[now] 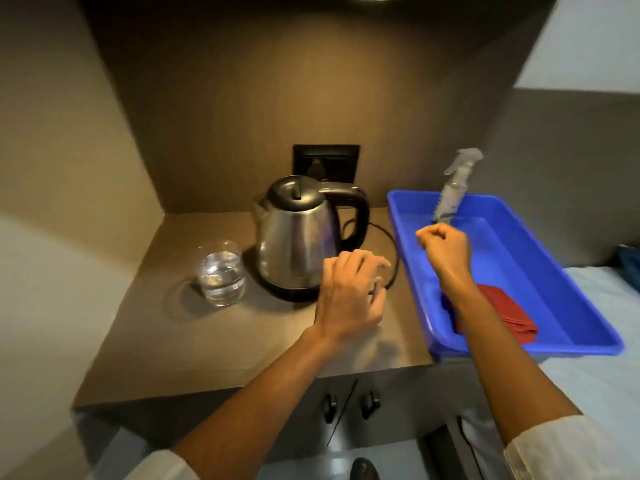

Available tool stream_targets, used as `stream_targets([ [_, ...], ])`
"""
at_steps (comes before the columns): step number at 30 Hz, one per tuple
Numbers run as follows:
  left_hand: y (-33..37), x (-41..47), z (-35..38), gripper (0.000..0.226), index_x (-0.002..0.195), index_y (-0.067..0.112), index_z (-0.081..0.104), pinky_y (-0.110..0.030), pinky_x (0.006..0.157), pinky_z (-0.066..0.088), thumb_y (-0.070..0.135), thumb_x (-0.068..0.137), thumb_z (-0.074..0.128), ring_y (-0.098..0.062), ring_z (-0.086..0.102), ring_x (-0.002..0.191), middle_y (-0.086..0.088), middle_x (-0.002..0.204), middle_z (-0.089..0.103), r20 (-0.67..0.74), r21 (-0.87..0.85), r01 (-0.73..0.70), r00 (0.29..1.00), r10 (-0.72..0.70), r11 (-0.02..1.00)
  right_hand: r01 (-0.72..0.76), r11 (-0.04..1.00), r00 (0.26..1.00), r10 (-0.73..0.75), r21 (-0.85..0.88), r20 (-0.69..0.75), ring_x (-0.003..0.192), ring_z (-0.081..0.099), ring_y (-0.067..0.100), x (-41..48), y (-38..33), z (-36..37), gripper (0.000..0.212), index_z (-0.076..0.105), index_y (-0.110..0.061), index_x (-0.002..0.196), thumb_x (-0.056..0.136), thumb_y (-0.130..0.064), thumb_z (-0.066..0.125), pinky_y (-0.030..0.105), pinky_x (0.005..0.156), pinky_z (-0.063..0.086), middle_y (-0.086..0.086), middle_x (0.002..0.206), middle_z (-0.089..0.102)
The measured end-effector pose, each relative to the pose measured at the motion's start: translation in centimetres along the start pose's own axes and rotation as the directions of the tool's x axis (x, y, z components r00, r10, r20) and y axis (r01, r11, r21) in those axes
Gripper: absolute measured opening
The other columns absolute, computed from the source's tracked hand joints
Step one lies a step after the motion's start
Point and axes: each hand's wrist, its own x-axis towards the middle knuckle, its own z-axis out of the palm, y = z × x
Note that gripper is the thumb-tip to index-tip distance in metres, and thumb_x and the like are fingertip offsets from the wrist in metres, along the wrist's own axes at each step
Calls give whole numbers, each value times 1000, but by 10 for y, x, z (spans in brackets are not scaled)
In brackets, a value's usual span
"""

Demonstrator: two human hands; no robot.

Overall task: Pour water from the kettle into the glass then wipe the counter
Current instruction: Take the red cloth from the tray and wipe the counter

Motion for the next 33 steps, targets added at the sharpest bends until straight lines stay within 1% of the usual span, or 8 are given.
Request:
stream_targets([
  [4,30,28,50,29,106,19,66,-40,83,29,25,78,62,-26,57,95,-2,100,64,244,100,-63,969,37,993,-126,888,992,99,-441,-83,111,57,40,3,41,-67,17,76,-18,95,83,-20,64,45,92,47,18,111,70],
  [7,53,45,87,26,106,14,67,-42,88,28,28,87,57,-30,55,100,-6,102,63,412,90,-134,907,85,987,-201,619,973,213,-759,-83,129,38,39,6,70,-106,42,65,-16,116,84,-42,65,49,104,31,21,135,51],
  [11,68,53,120,34,119,14,64,-47,104,22,32,93,55,-31,44,120,-9,124,59,602,187,-205,797,53,961,-185,466,931,365,-865,-2,136,28,36,6,88,-118,73,61,-18,119,78,-78,52,50,105,25,18,144,41],
  [17,59,57,114,88,154,18,19,-55,119,2,44,84,66,-28,7,152,-6,162,24,535,153,-39,843,-50,987,-214,962,970,230,-172,74,74,65,28,0,71,-116,36,51,-19,79,73,-33,84,40,63,53,9,77,66],
  [21,38,66,78,97,153,18,21,-44,120,18,52,78,71,-16,33,142,1,155,37,351,-114,322,898,-265,940,-154,945,987,130,289,99,52,67,16,-15,31,-104,29,56,-20,84,77,-31,82,22,39,46,5,74,73],
  [23,27,64,53,87,149,20,31,-23,105,38,39,79,79,-5,54,119,4,139,54,401,-433,544,830,-387,718,-154,895,982,92,419,166,52,67,14,-24,9,-90,27,60,-18,89,79,-35,79,20,39,47,0,70,73],
  [25,17,53,30,73,142,19,42,-29,98,50,24,80,81,-12,65,107,-5,124,67,452,-623,622,782,-430,475,-193,845,965,73,498,250,58,68,15,-36,-7,-71,33,62,-16,94,77,-39,77,22,45,50,0,74,74],
  [33,-40,-30,-47,50,121,26,57,-49,78,58,20,78,81,-19,66,73,-6,87,70,206,-493,680,697,-687,543,-170,939,923,45,298,383,79,67,14,-105,-15,37,38,54,-16,113,82,-15,76,25,64,49,11,104,69],
])
